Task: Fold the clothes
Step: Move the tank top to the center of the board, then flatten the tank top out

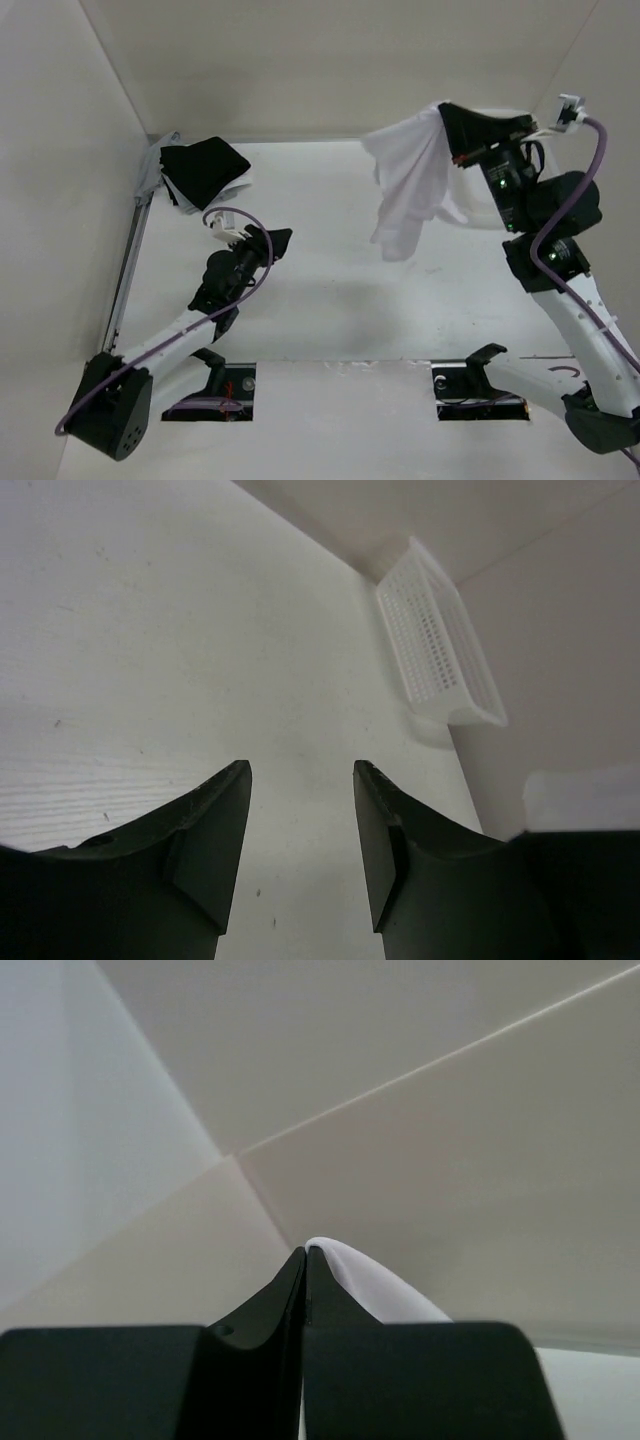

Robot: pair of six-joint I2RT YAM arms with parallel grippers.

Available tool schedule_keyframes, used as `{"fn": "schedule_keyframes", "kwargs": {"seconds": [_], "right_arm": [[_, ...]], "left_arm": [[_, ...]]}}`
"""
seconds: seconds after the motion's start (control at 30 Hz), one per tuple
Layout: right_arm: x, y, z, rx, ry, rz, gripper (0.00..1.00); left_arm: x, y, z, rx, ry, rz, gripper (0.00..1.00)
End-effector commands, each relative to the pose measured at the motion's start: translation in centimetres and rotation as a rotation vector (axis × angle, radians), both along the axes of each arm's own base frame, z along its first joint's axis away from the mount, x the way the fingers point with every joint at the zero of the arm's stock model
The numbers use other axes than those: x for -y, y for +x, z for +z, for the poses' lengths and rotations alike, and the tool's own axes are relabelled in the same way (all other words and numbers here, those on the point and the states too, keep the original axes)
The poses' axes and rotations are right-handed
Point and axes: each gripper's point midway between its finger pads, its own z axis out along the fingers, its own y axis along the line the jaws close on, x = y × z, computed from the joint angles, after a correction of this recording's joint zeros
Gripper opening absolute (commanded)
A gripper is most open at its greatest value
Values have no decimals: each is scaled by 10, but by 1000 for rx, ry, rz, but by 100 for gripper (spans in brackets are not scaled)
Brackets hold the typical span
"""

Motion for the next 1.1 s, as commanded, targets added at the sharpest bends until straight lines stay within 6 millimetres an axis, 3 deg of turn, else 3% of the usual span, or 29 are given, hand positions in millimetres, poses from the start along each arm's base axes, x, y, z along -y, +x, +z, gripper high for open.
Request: {"fn": "schedule_keyframes", "kwargs": {"seconds": [0.0,0.13,0.2,0.23,0.27,0.33,0.4,0.5,0.53,0.63,0.7,0.73,0.83,0.9,0.97,1.07], "right_arm": [[-44,15,-80,-155,-23,115,0],[-84,55,-217,-417,5,216,5],[-98,81,-273,-537,13,228,7],[-99,87,-281,-555,12,223,7],[-104,103,-305,-613,3,217,9],[-105,124,-333,-687,-23,189,22],[-88,124,-337,-695,-30,123,35],[-65,105,-344,-682,-41,47,43],[-57,92,-356,-698,-62,33,39],[-60,37,-414,-829,-177,76,5],[-68,4,-440,-897,-241,116,3],[-75,-26,-456,-937,-289,148,4],[-70,-70,-474,-983,-373,138,19],[-47,-76,-481,-998,-349,60,35],[-41,-70,-482,-1002,-328,41,40],[-58,-68,-485,-1021,-348,119,44]], "left_arm": [[-26,-8,7,3,-15,85,44],[-38,-16,3,-13,-6,119,44],[-40,-19,-7,-47,16,124,44],[-41,-20,-10,-54,23,125,44],[-43,-21,-19,-86,45,132,43],[-45,-22,-35,-138,85,140,42],[-42,-25,-46,-175,117,124,40],[-32,-31,-59,-202,180,90,35],[-20,-36,-66,-208,238,47,32],[13,-53,-88,-231,393,-74,28],[23,-61,-102,-249,470,-100,27],[27,-63,-105,-254,483,-112,27],[52,-79,-111,-261,485,-229,28],[76,-112,-124,-293,512,-379,32],[77,-124,-130,-317,537,-409,34],[70,-147,-140,-379,578,-434,40]]}}
